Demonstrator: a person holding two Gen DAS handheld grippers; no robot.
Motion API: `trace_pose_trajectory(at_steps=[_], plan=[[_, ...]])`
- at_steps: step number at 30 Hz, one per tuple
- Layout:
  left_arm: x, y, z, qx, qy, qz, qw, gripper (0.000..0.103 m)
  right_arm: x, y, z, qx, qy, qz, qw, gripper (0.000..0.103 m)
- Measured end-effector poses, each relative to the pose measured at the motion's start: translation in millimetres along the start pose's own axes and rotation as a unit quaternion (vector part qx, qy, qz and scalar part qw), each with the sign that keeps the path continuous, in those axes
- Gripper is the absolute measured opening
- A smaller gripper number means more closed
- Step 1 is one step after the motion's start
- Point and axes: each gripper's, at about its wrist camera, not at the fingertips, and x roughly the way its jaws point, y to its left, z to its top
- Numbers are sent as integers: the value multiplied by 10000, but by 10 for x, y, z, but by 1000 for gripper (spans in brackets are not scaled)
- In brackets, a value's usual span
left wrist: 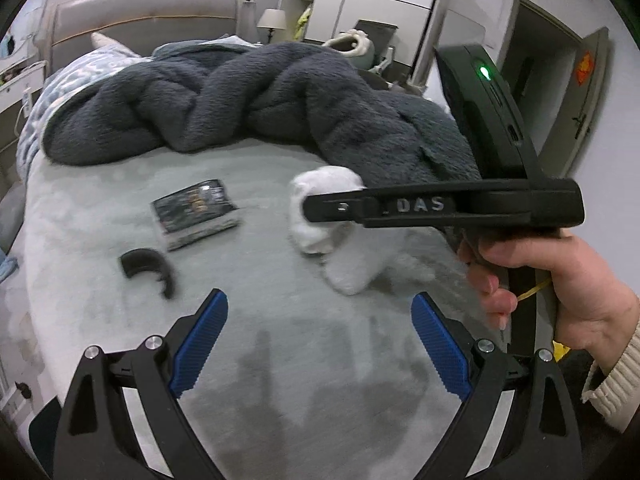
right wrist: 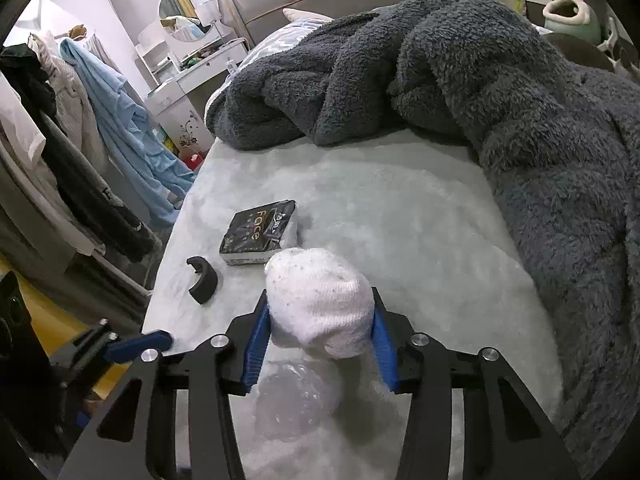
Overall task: Collect trash
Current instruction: 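Grasp a white tissue ball with the right tool while the left tool grasps the bubble-wrap piece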
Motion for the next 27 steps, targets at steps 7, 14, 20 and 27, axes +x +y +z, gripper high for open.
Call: trace_pose_trajectory(at_steps=[7, 14, 20, 27], plan=[[278, -231, 21, 226, 34, 2, 9997, 82, -74, -119, -35, 244, -33, 138, 9996, 45], [481, -367, 60, 303, 34, 64, 9995, 68, -111, -222, -103, 420, 33, 265, 9988, 45], [588, -481, 61, 478, 134, 84, 9987, 52, -216, -320, -128, 518, 12, 316, 9982, 45], [553, -560, 68, 571, 49, 101, 9983, 47, -256, -293, -99, 497, -26, 302, 9983, 45]])
